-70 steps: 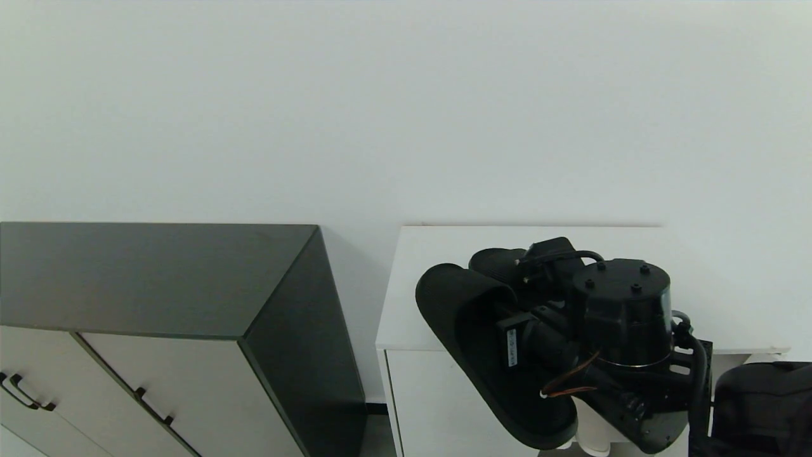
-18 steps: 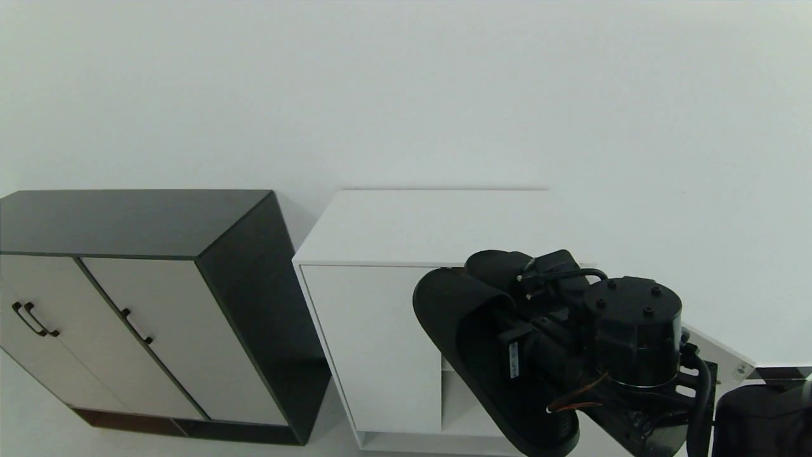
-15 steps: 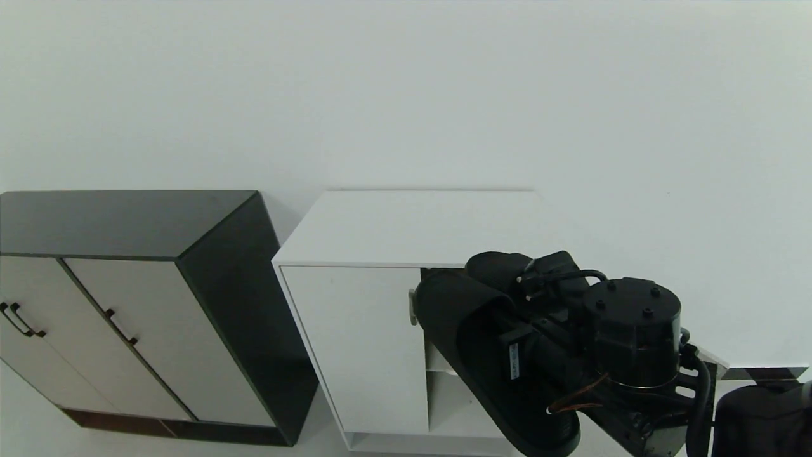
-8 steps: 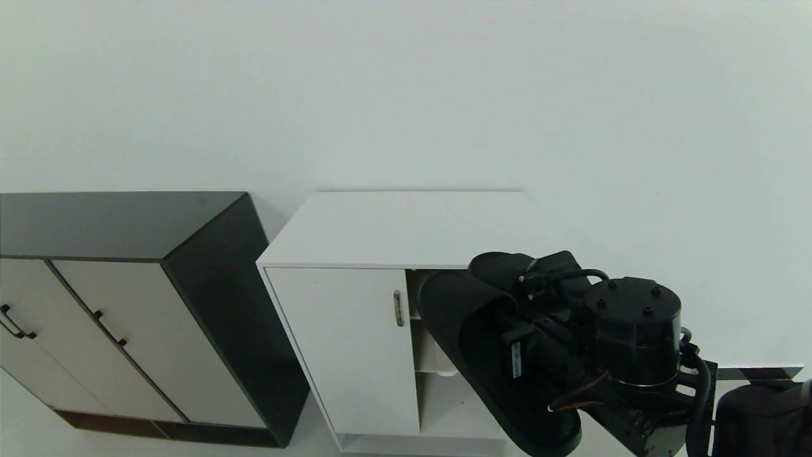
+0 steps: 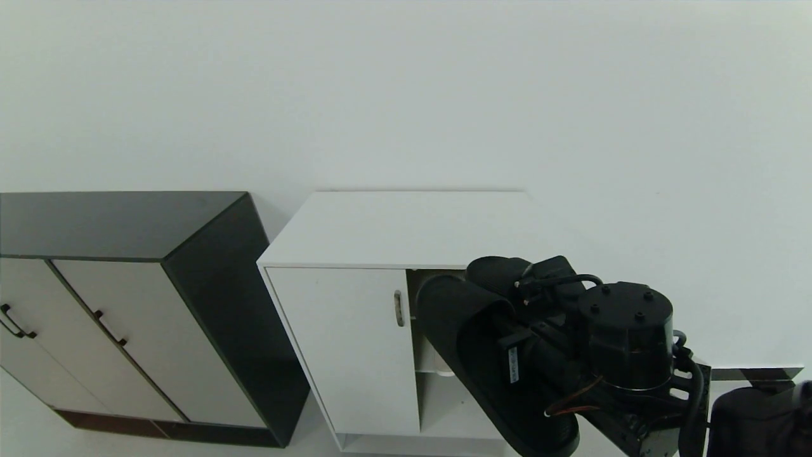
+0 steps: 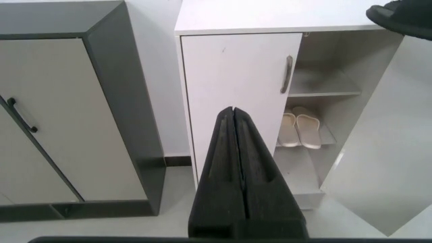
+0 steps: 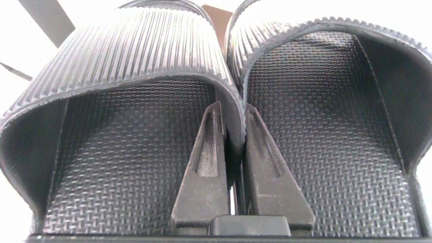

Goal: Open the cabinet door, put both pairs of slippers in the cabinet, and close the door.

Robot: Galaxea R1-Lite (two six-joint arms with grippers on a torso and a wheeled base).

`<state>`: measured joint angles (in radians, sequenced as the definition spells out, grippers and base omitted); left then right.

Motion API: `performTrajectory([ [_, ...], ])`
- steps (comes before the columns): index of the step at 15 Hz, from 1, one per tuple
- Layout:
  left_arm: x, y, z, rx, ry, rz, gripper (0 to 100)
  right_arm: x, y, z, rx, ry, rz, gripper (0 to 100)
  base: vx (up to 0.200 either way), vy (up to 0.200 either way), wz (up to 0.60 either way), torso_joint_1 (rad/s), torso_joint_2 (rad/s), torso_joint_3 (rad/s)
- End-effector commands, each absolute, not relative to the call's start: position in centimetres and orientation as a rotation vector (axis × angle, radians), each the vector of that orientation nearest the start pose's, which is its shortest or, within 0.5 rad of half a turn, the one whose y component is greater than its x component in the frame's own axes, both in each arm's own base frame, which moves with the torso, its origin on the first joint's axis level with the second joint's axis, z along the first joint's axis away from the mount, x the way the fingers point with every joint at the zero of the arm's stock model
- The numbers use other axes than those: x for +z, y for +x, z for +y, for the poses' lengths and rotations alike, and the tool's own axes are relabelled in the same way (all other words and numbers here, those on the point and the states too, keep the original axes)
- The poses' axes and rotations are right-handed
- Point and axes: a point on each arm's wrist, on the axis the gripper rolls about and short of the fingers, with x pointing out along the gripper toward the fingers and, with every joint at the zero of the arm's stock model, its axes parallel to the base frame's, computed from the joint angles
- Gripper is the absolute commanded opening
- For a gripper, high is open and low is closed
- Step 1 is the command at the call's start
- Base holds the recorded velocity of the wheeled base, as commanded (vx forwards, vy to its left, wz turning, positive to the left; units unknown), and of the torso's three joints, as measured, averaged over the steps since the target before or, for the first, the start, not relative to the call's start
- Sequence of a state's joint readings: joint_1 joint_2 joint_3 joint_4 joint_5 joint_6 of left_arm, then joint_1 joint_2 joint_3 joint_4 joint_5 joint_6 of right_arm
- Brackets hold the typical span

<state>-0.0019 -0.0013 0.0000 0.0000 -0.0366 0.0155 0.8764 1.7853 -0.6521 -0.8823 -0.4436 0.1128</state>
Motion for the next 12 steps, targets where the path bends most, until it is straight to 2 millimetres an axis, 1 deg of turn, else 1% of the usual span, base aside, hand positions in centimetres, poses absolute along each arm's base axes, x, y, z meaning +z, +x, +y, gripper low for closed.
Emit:
performTrajectory([
  [1, 7.55, -2.28, -0.08, -0.038, 0.014, 0.0, 0, 13.81, 20.34, 22.82, 0.416, -0.05, 0.232, 0, 0.0, 0.0, 0.0, 0.0, 0.0, 0.0],
  [5, 7.55, -2.28, -0.08, -0.038, 0.015, 0.0, 0, 13.6, 20.5, 22.79, 0.412, -0.044, 0.233, 0, 0.0, 0.0, 0.0, 0.0, 0.0, 0.0],
  [6, 7.55, -2.28, -0.08, -0.038, 0.015, 0.0, 0, 13.56, 20.54, 22.78, 0.41, -0.045, 0.234, 0, 0.0, 0.0, 0.0, -0.119, 0.26, 0.149],
  [9, 7.55, -2.28, -0.08, -0.038, 0.014, 0.0, 0, 13.41, 20.58, 22.82, 0.41, -0.048, 0.238, 0, 0.0, 0.0, 0.0, -0.167, 0.39, 0.22],
  [12, 7.55, -2.28, -0.08, -0.038, 0.014, 0.0, 0, 13.41, 20.58, 22.82, 0.41, -0.048, 0.238, 0, 0.0, 0.0, 0.0, -0.225, 0.52, 0.303],
])
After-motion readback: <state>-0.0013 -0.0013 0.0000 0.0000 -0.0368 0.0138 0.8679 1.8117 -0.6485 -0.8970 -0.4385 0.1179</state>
